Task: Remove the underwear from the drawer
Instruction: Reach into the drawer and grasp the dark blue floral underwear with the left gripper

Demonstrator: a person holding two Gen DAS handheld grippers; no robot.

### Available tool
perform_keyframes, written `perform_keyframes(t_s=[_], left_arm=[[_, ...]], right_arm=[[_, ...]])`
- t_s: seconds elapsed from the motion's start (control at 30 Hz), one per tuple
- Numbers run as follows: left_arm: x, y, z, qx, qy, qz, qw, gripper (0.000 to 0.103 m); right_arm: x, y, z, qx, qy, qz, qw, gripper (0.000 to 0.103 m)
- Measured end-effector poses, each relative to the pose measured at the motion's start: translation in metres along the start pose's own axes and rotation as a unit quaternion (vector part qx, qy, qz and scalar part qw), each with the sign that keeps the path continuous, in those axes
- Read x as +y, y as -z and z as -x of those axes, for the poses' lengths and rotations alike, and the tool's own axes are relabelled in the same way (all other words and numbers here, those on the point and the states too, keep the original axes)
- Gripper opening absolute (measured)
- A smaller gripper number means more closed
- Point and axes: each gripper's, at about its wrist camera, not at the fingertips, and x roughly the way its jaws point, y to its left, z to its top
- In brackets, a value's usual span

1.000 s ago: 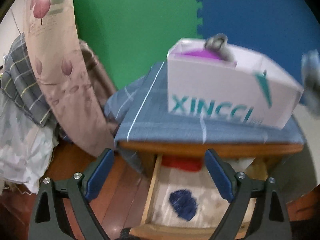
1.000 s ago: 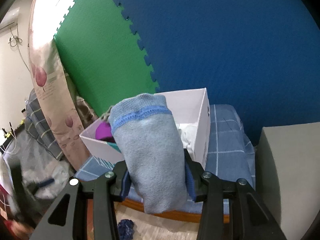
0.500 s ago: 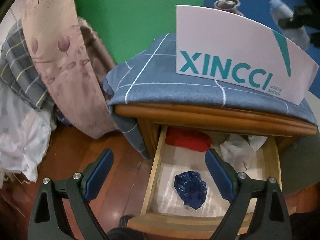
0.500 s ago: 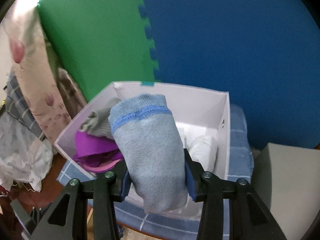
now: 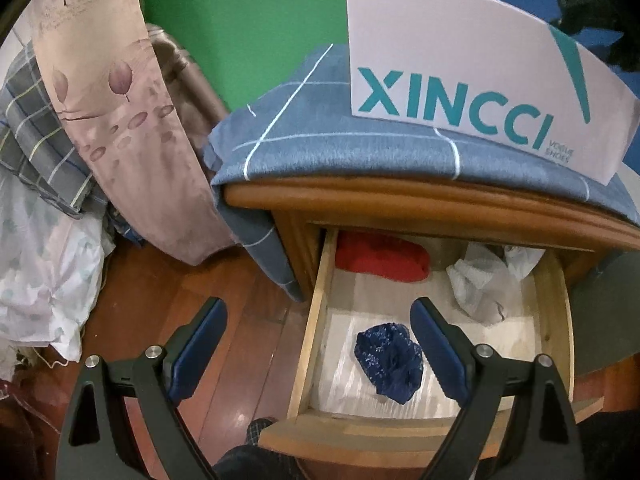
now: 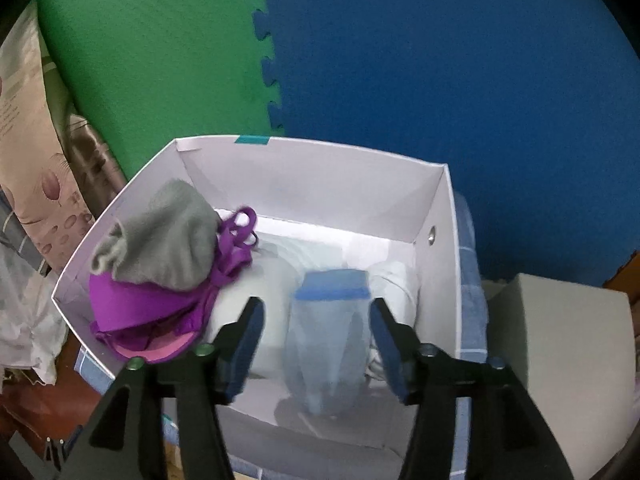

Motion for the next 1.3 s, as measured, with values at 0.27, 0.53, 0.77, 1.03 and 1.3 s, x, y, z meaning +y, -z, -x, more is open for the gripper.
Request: perform_keyframes(t_s=[0.27, 0.53, 0.77, 1.03, 1.3], left_arm=[[0.011, 0.005, -0.009, 0.020, -0.005, 0.010, 0.9997, 0.091], [0.016, 0.015, -0.019, 0.049, 0.002, 0.012, 0.9987, 0.091], [-0.007, 0.023, -0.043, 0.100, 0.023, -0.024, 0.9945, 0.091], [-0.039, 0.028, -0.088, 0.197, 0.033, -0.032, 0.9794, 0.091], [-0.063, 0.035, -0.136, 0.288, 0.019, -0.031, 0.9569, 0.091]], right_arm=[[0.000, 0.049, 0.081, -0.068, -0.046, 0.028, 0.996, 0.066], [0.029, 0.186, 0.080, -0.013, -0.061, 0.142, 0.988, 0.066], [0.033, 0.248, 0.016, 0.065, -0.046, 0.149, 0.986, 0.066], [0.006, 0.266, -0.022, 0.098, -0.070, 0.056, 0.991, 0.066], [-0.012, 0.277, -0.032, 0.093, -0.091, 0.016, 0.991, 0.066]])
